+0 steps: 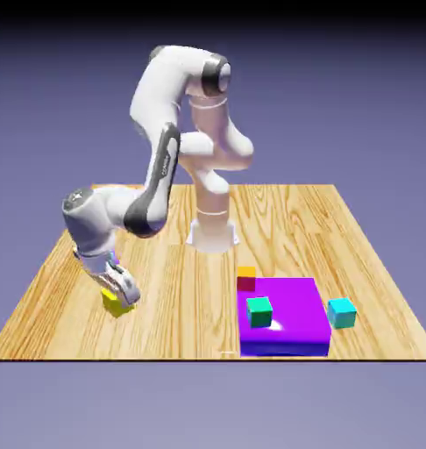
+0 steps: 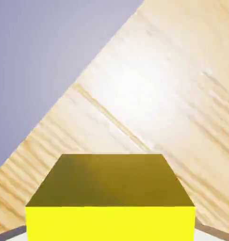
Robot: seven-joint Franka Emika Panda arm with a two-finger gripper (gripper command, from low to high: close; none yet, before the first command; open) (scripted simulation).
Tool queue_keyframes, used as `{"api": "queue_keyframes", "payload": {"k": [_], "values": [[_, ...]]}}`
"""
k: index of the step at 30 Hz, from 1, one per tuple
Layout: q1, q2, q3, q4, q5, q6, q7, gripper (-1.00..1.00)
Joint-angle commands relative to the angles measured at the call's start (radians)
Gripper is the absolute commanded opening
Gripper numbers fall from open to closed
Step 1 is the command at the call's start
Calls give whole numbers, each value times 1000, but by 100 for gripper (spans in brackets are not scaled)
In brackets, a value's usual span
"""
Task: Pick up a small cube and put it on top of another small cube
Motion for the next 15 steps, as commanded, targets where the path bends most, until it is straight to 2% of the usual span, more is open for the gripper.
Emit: {"api": "queue_keyframes", "payload": {"k": [1,13,15], "values": [[20,-36,24,-26,-18,-9,-11,-100],[257,-471,309,-332,-191,-116,-169,-100],[264,-485,318,-342,-196,-120,-174,-100]]}}
